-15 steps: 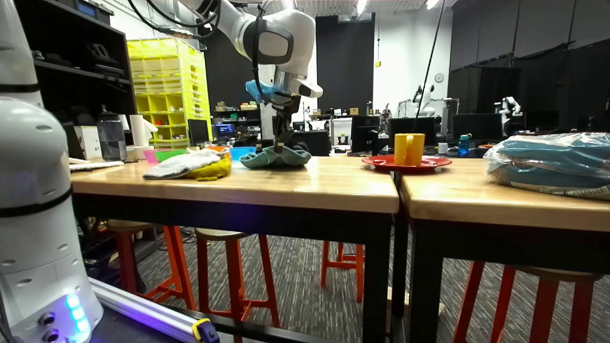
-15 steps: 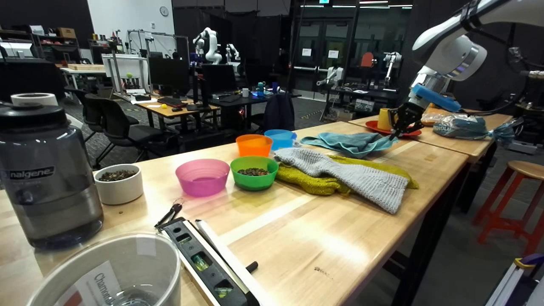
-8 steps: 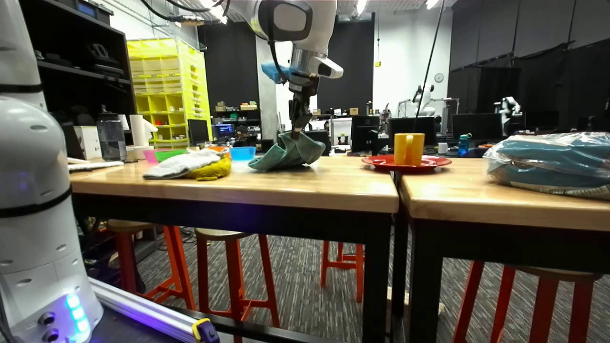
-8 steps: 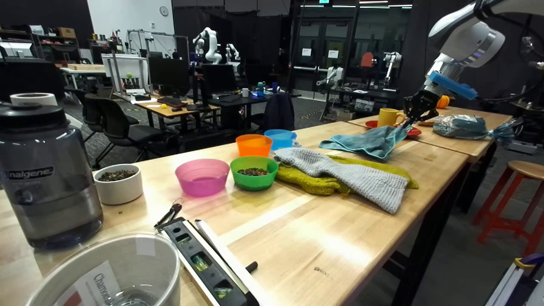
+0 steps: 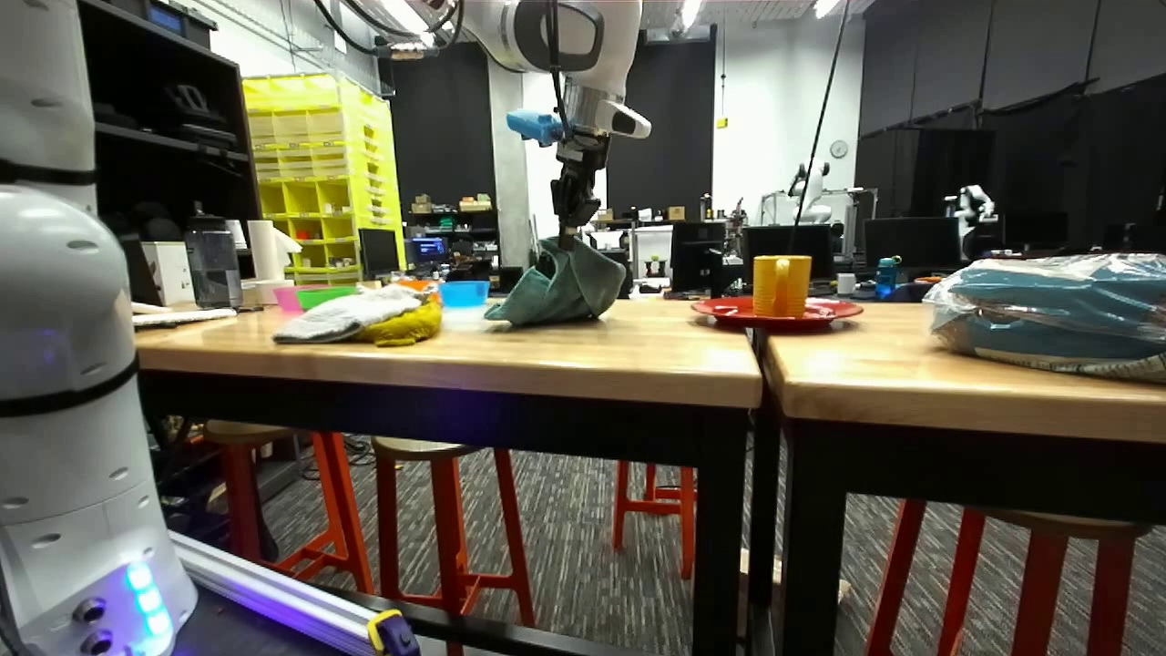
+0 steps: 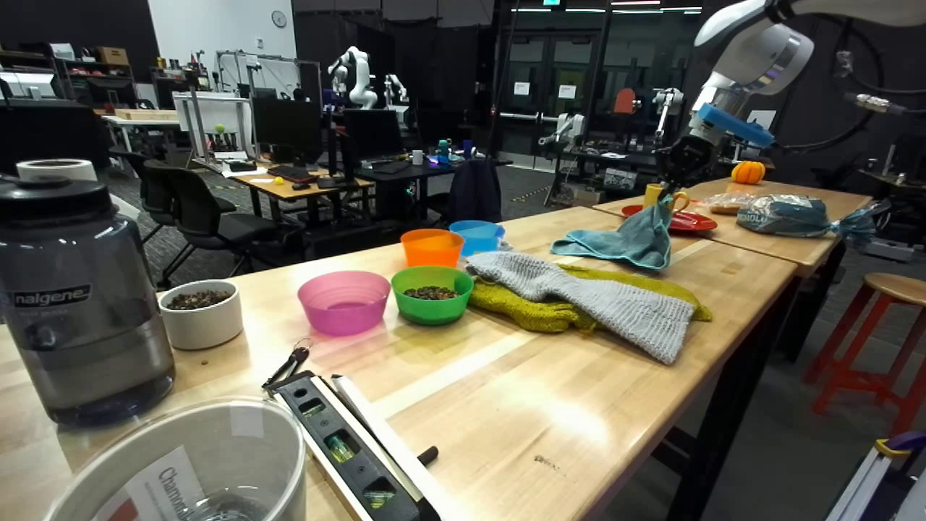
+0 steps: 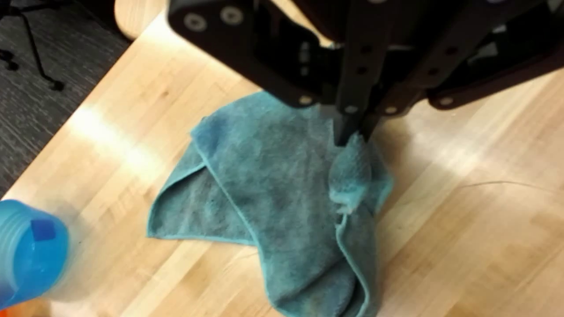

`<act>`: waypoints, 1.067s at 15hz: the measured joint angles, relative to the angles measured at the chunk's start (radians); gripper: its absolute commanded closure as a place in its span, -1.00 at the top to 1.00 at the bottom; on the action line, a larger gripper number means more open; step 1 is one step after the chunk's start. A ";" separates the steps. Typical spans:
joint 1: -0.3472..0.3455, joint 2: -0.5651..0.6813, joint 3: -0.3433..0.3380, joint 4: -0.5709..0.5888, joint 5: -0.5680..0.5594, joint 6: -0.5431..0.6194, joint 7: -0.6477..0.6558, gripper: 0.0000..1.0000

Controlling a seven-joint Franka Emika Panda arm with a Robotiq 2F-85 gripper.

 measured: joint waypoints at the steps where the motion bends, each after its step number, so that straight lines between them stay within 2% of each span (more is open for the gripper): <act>1: 0.013 0.013 0.017 0.019 -0.006 -0.012 0.000 -0.99; 7: 0.084 0.072 0.104 0.089 -0.059 -0.083 0.003 -0.99; 16: 0.138 0.143 0.182 0.128 -0.096 -0.157 0.003 -0.99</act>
